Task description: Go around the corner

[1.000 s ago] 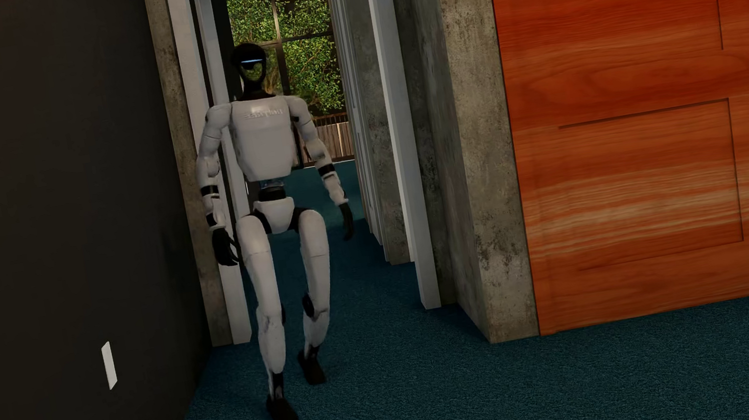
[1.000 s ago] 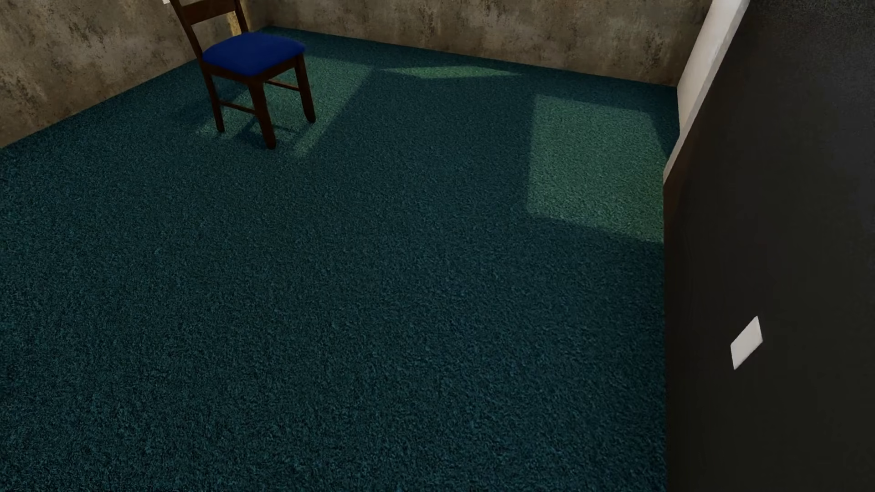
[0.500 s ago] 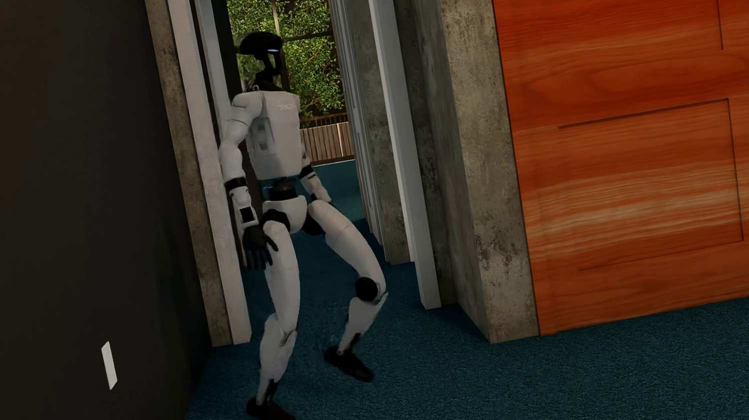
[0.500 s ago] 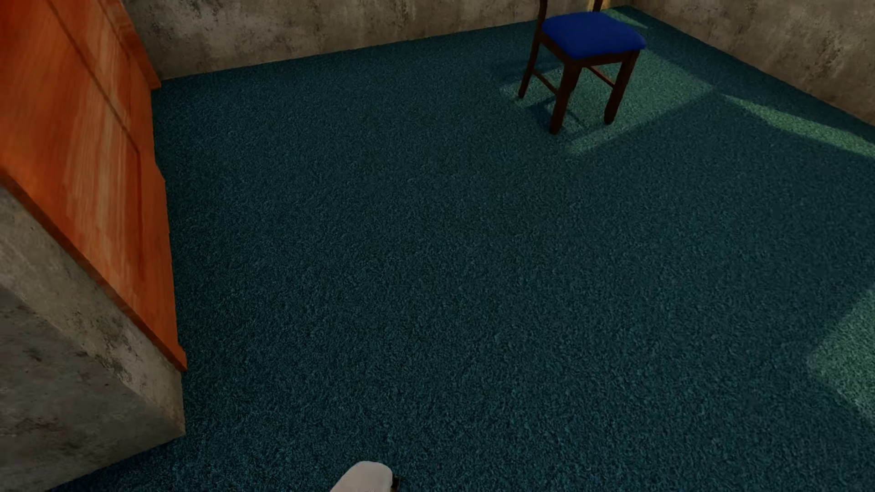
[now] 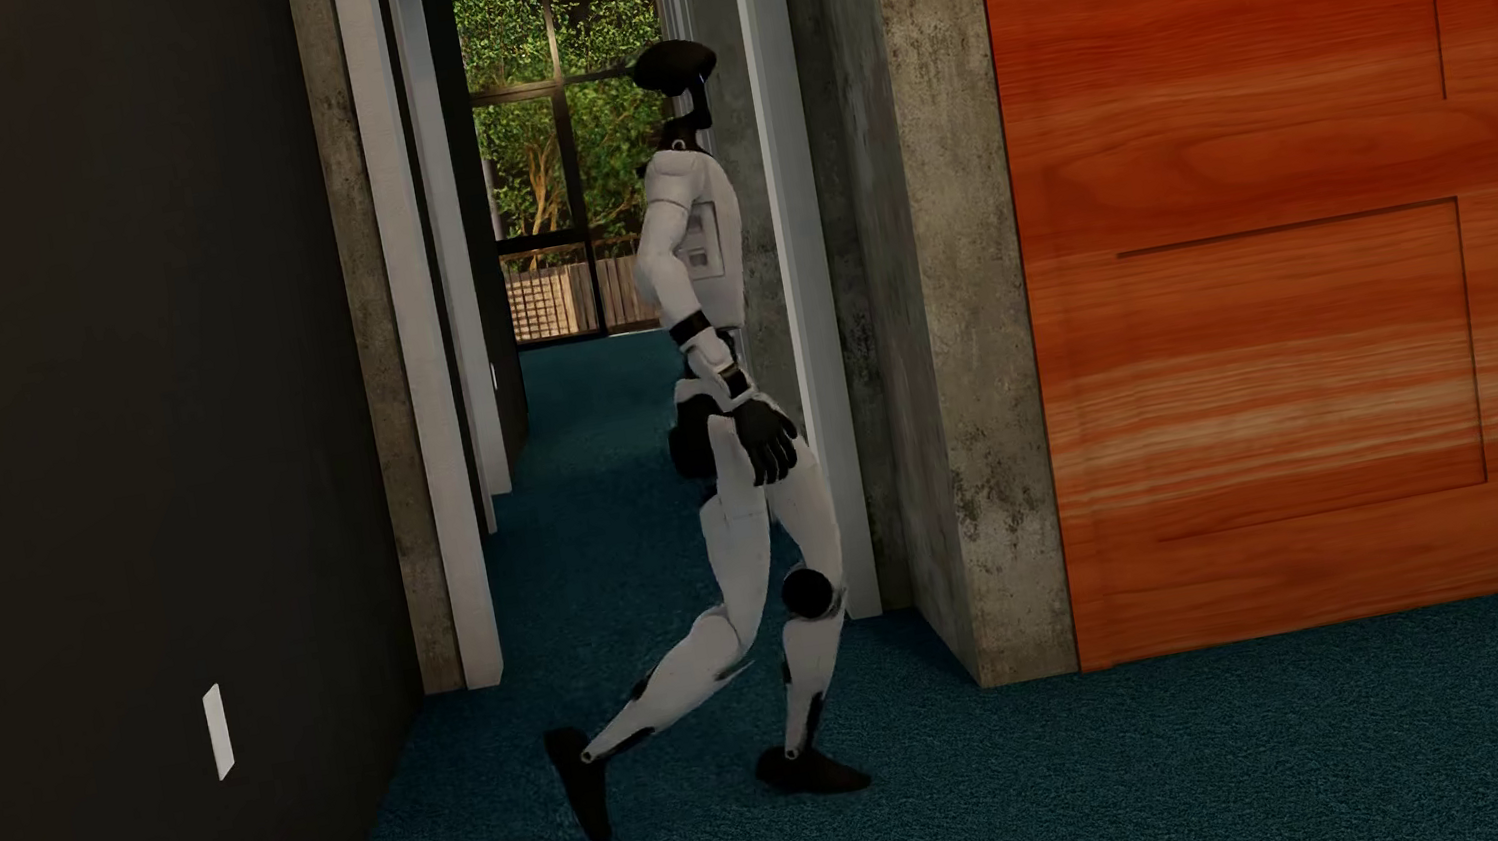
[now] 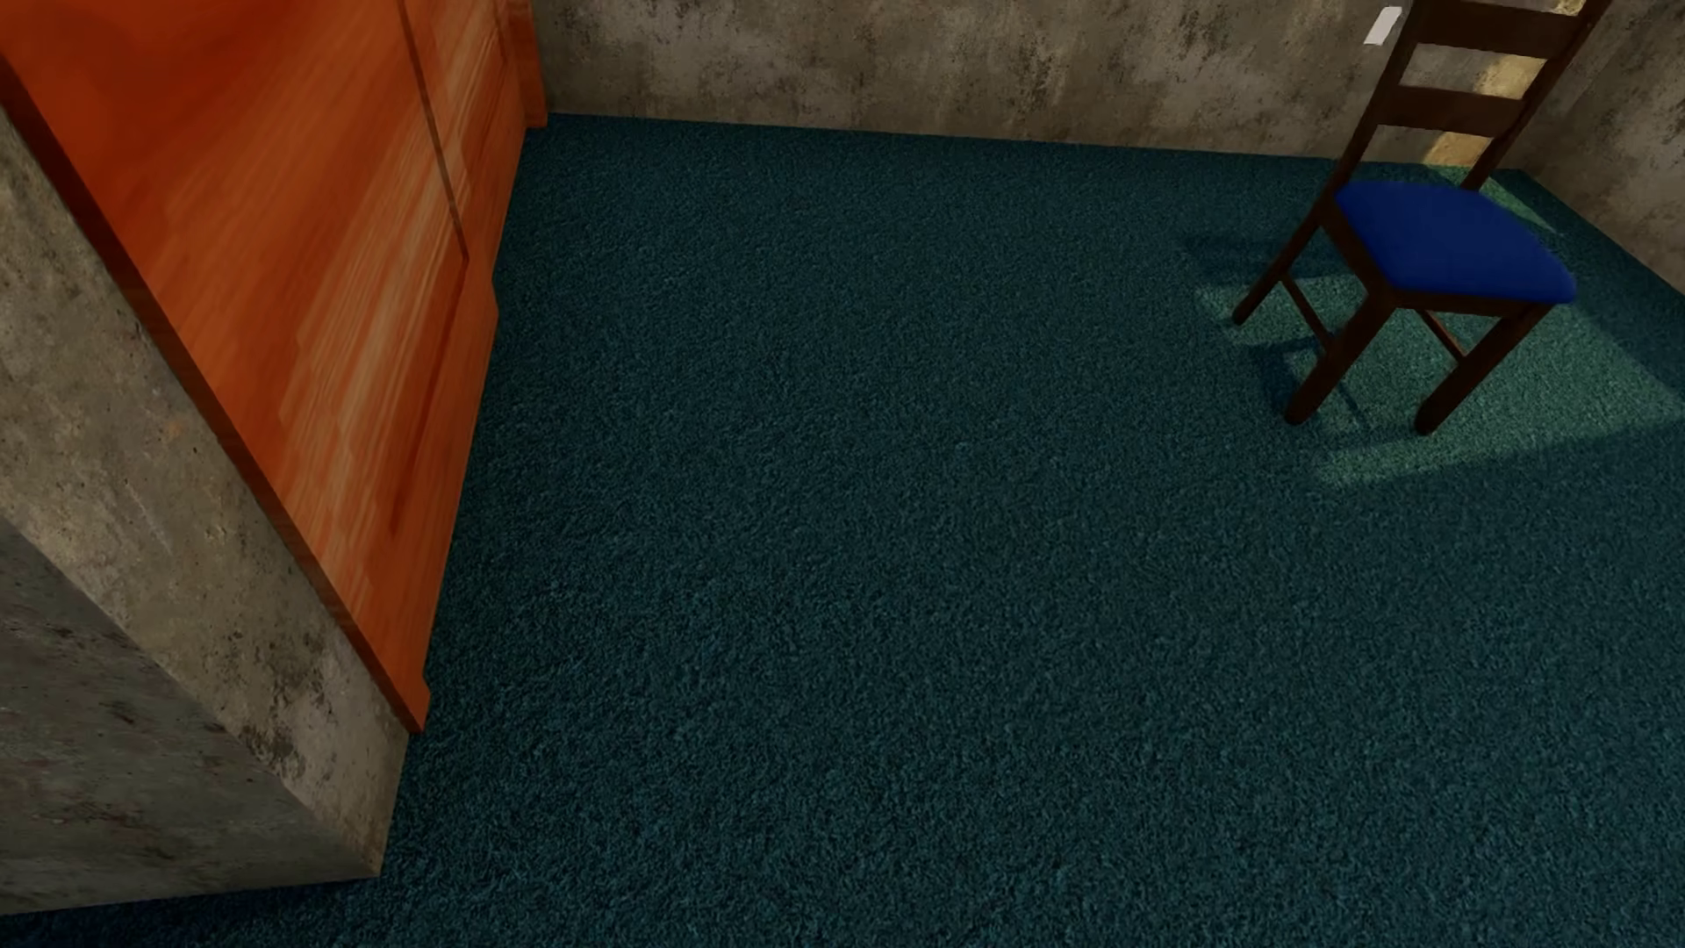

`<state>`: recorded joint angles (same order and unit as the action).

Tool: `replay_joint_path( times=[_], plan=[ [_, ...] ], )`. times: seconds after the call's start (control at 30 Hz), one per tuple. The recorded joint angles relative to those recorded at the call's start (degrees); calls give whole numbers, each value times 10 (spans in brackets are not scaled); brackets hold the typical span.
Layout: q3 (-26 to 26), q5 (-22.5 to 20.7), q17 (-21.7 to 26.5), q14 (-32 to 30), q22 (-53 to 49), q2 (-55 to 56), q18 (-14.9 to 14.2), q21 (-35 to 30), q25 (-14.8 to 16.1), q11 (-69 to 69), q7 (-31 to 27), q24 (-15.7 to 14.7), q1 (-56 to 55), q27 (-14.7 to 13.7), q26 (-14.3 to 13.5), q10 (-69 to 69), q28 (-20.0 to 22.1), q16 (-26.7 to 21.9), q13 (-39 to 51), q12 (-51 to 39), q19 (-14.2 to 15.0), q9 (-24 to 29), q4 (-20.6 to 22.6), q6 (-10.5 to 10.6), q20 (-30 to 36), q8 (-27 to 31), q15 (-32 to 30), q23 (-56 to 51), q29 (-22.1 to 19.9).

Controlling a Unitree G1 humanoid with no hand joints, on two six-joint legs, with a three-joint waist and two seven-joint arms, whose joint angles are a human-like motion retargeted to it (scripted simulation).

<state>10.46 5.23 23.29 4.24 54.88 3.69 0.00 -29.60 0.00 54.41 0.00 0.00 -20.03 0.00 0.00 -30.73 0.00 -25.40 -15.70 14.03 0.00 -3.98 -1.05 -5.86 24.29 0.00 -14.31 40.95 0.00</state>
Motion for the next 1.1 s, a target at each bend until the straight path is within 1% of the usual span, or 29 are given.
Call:
replay_joint_path(
  times=[0.07,0.1,0.13,0.2,0.23,0.33,0.43,0.53,0.57,0.6,0.63,0.67,0.7,0.73,0.77,0.8,0.87,0.9,0.93,0.97,1.0,1.03,1.07,1.1],
  plan=[
    [-14,5,7,23,-49,57,0,3,0,98,0,0,46,0,0,1,0,-4,10,-13,0,16,9,11,-14,0,77,-2,0],
    [-26,2,10,31,-62,85,0,8,0,116,0,0,66,0,0,4,0,-4,18,-23,0,23,12,19,-21,0,84,4,0],
    [-42,-6,15,37,-70,111,0,11,0,112,0,0,85,0,0,6,0,-5,25,-34,0,29,13,28,-26,0,65,9,0],
    [-81,-24,26,51,-78,158,0,13,0,62,0,0,120,0,0,12,0,-8,30,-52,0,37,14,43,-29,0,1,7,0],
    [-100,-31,32,60,-83,181,0,13,0,30,0,0,134,0,0,12,0,-11,29,-58,0,39,15,49,-29,0,-2,2,0],
    [-140,-41,40,95,-88,226,0,17,0,-82,0,0,185,0,0,14,0,-15,18,-65,0,49,13,61,-29,0,75,7,0],
    [-165,-33,32,136,-72,238,0,18,0,-226,0,0,225,0,0,10,0,-9,0,-58,0,47,10,68,-17,0,138,46,0],
    [-174,-20,20,182,-45,247,0,11,0,-302,0,0,251,0,0,0,0,1,-28,-36,0,31,10,67,6,0,234,82,0],
    [-177,-19,14,196,-32,247,0,7,0,-308,0,0,266,0,0,1,0,5,-39,-25,0,26,8,65,13,0,248,91,0],
    [-180,-21,9,210,-19,248,0,2,0,-307,0,0,282,0,0,4,0,7,-49,-12,0,21,4,63,21,0,241,99,0],
    [-184,-24,3,221,-5,251,0,-2,0,-301,0,0,299,0,0,9,0,10,-60,3,0,12,-3,61,29,0,201,105,0],
    [-185,-27,-2,228,9,264,0,-6,0,-285,0,0,313,0,0,14,0,12,-70,17,0,0,-12,59,37,0,131,109,0],
    [-180,-35,-6,223,21,286,0,-10,0,-253,0,0,326,0,0,20,0,16,-75,30,0,-8,-23,61,39,0,65,112,0],
    [-172,-46,-9,203,33,308,0,-12,0,-209,0,0,340,0,0,22,0,24,-76,42,0,-11,-36,69,33,0,35,116,0],
    [-167,-57,-9,163,43,318,0,-10,0,-171,0,0,352,0,0,19,0,32,-72,53,0,-8,-48,75,23,0,37,116,0],
    [-170,-60,-8,102,51,313,0,-5,0,-151,0,0,354,0,0,8,0,37,-67,61,0,-5,-56,75,21,0,53,111,0],
    [-180,-61,-6,-69,56,290,0,14,0,-153,0,0,309,0,0,-49,0,37,-55,58,0,-12,-73,72,35,0,84,90,0],
    [-174,-68,-2,-149,53,279,0,27,0,-159,0,0,273,0,0,-96,0,35,-47,47,0,-15,-81,73,31,0,94,76,0],
    [-164,-77,5,-205,44,262,0,39,0,-168,0,0,238,0,0,-148,0,33,-38,34,0,-13,-85,72,16,0,103,61,0],
    [-155,-83,15,-228,26,242,0,47,0,-180,0,0,202,0,0,-205,0,29,-25,21,0,-6,-85,68,-6,0,112,48,0],
    [-146,-86,28,-200,4,221,0,53,0,-192,0,0,165,0,0,-264,0,24,-8,5,0,3,-81,64,-28,0,123,38,0],
    [-132,-89,41,-124,-19,202,0,59,0,-203,0,0,131,0,0,-318,0,19,11,-13,0,14,-74,59,-49,0,132,33,0],
    [-113,-92,54,-32,-41,185,0,66,0,-210,0,0,103,0,0,-354,0,13,32,-32,0,26,-67,53,-66,0,141,32,0],
    [-93,-92,66,39,-61,171,0,75,0,-216,0,0,80,0,0,-365,0,6,53,-51,0,38,-59,44,-79,0,148,34,0]
  ],
)
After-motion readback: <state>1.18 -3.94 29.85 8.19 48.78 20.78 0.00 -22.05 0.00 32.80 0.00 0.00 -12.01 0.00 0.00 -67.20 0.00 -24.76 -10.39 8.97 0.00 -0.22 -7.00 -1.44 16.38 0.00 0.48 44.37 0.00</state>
